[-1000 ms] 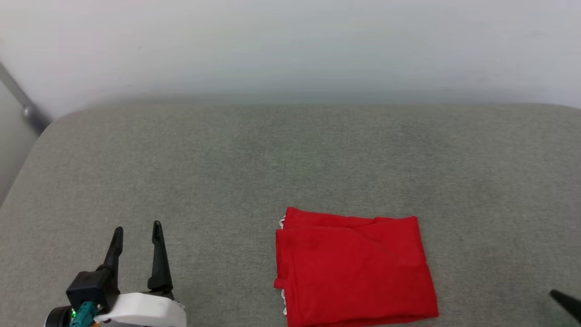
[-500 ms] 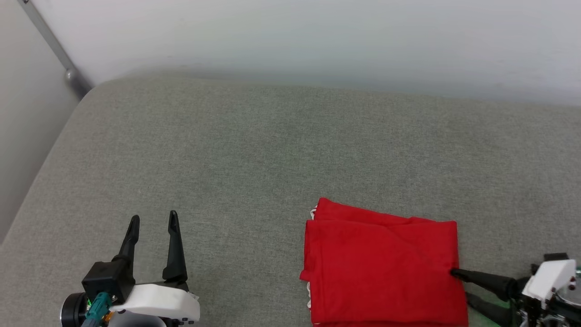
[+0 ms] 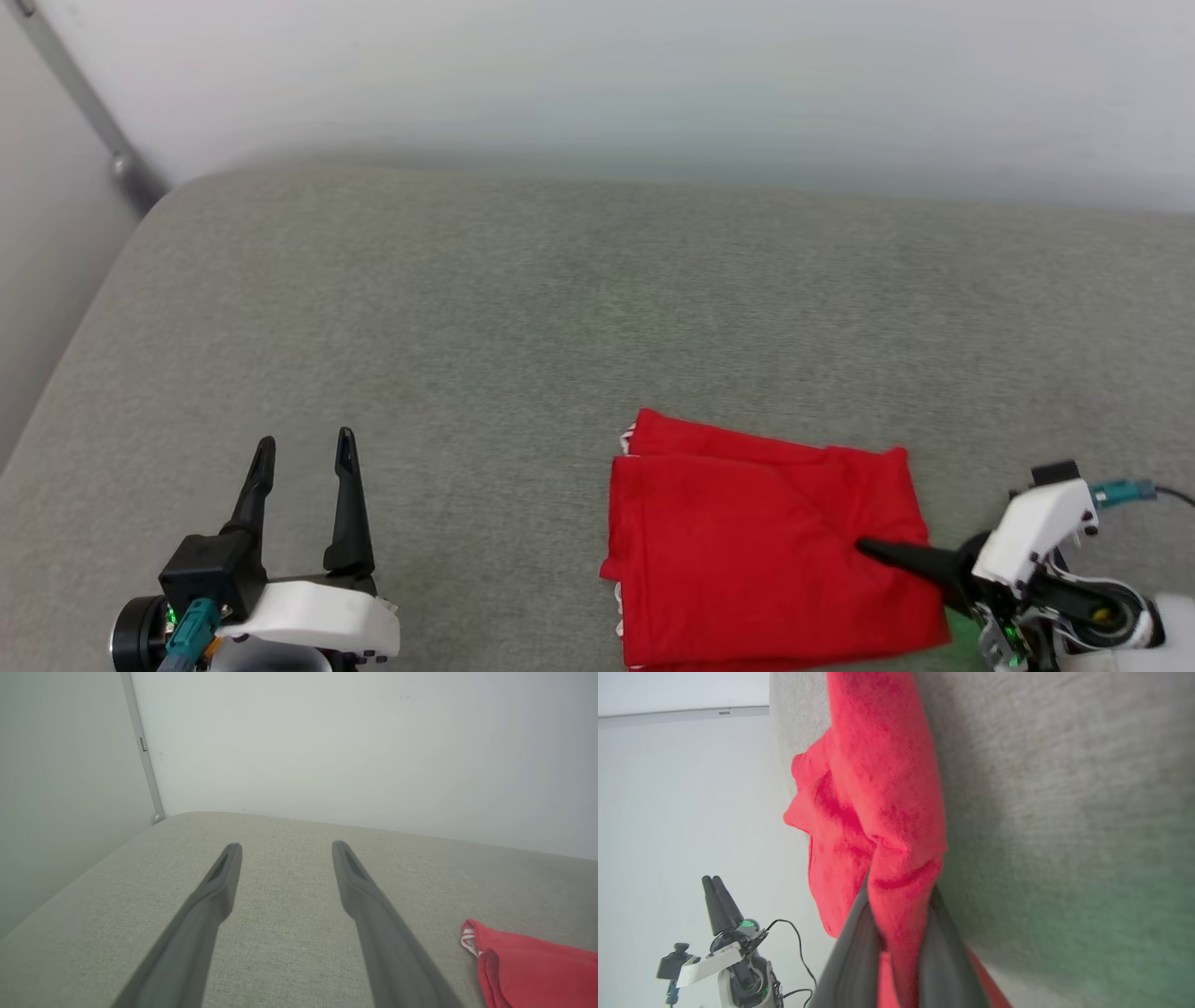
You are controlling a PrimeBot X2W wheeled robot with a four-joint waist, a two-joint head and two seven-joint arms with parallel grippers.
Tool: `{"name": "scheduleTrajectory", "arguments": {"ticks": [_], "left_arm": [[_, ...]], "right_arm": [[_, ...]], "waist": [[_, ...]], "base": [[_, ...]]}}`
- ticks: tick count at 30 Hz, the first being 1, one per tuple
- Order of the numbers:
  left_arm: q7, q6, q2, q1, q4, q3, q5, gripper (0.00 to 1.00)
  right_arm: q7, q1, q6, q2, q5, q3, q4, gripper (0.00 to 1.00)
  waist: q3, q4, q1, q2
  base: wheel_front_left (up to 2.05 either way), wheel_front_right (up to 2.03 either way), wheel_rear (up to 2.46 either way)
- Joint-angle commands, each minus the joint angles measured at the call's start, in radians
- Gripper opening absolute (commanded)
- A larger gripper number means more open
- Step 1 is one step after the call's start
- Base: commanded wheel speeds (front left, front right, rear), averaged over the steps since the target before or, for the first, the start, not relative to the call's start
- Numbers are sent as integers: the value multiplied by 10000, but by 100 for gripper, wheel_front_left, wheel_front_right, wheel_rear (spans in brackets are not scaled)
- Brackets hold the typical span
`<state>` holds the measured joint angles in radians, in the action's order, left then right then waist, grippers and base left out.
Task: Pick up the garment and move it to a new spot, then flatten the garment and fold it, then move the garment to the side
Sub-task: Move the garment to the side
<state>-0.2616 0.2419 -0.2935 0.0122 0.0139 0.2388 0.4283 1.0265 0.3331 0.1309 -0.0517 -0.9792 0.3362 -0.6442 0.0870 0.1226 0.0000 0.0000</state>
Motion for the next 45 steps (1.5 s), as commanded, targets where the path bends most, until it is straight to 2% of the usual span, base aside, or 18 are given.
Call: {"name": "scheduleTrajectory", "arguments": {"ticks": [1, 6, 13, 17, 21, 27, 32, 33, 40, 43, 45], "left_arm": [[-44, 6, -66, -44, -16, -30, -92, 100], [61, -3, -310, -99, -145, 15, -229, 100], [363, 19, -690, 205, -579, 12, -420, 100], [629, 37, -840, 656, -1022, 105, -580, 100], [1101, -54, -1057, 1496, -1590, 288, -905, 100], [1957, -398, -1348, 3222, -2279, 757, -1515, 100], [2531, -784, -1489, 4426, -2599, 1145, -1862, 100], [2531, -784, -1489, 4426, -2599, 1145, -1862, 100], [2917, -1108, -1463, 5556, -2800, 1548, -2193, 100], [2873, -1156, -1413, 5776, -2771, 1596, -2229, 100], [2817, -1119, -1359, 5833, -2702, 1619, -2222, 100]], "right_arm": [[-395, -96, -4, -46, 349, -362, 441, 0], [-1335, -190, -4, -259, 962, -1589, 1539, 0], [-2351, 351, -4, -1242, 1978, -3129, 1983, 0], [-2943, 939, -4, -1923, 2396, -3824, 2001, 0], [-3700, 1781, -4, -2538, 2637, -4137, 1695, 0], [-5168, 3152, -4, -3642, 3476, -4230, 573, 0], [-6559, 4441, -4, -4142, 3922, -3649, -571, 0], [-6559, 4441, -4, -4142, 3922, -3649, -571, 0], [-8336, 5786, -6, -4636, 4427, -2965, -1886, 0], [-9034, 6066, -6, -4498, 4589, -2945, -2363, 2], [-9360, 6161, -6, -4333, 4678, -3038, -2679, 100]], "waist": [[-142, -346, 0, 0], [-228, -1251, 0, 0], [141, -3190, 0, 0], [873, -4305, 0, 0], [2142, -5059, 0, 0], [3887, -5456, 0, 0], [5050, -5472, 0, 0], [5050, -5472, 0, 0], [6013, -5142, 0, 0], [6155, -5008, 0, 0], [6162, -4944, 0, 0]], "base": [[0, 0, 0], [0, 0, 0], [0, 0, 0], [0, 0, 0], [0, 0, 0], [0, 0, 0], [0, 0, 0], [0, 0, 0], [0, 0, 0], [0, 0, 0], [0, 0, 0]]}}
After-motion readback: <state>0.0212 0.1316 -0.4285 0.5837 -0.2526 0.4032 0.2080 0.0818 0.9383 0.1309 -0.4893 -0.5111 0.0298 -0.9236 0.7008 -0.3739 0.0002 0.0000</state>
